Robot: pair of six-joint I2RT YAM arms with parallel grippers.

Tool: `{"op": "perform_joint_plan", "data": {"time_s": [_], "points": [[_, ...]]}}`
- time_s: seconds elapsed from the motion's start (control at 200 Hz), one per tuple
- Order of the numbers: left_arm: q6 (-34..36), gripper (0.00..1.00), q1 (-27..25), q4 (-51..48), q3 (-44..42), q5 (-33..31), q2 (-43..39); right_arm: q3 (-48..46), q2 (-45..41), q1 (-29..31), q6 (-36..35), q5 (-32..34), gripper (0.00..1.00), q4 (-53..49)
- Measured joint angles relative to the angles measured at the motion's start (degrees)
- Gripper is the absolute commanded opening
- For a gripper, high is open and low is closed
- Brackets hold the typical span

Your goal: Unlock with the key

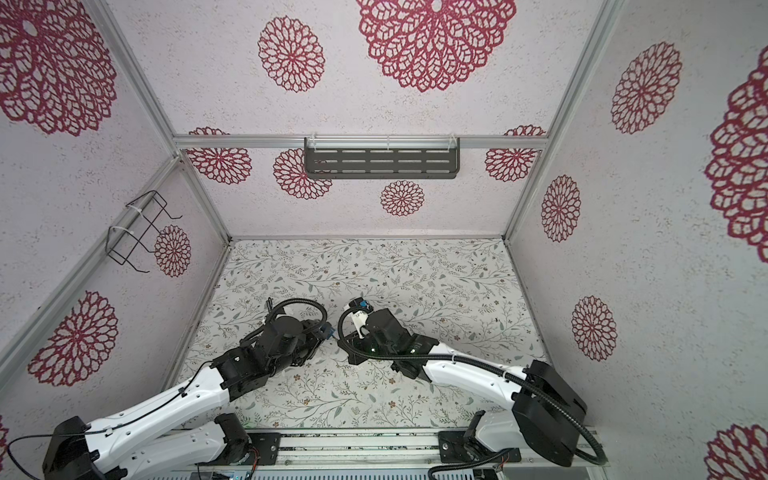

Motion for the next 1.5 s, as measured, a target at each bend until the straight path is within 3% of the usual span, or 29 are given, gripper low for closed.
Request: {"op": "perform_joint_plan", "data": {"time_s": [0.54, 1.116, 1.501], "points": [[2.5, 0.0, 1.9, 0.6, 0.7, 3.2, 0.6, 2.2, 1.7, -3.7, 0.8, -8.7, 0.0, -2.4], [2.9, 0.0, 5.8, -0.1, 1.0, 10.0, -2.6, 5.1, 0.0, -4.0, -9.7, -7.5, 0.0, -8.0], [2.5, 0.0, 6.8, 1.8, 1.4, 13.5, -1.0, 6.1, -0.2, -3.9, -11.0, -6.6, 0.0, -9.0]]}}
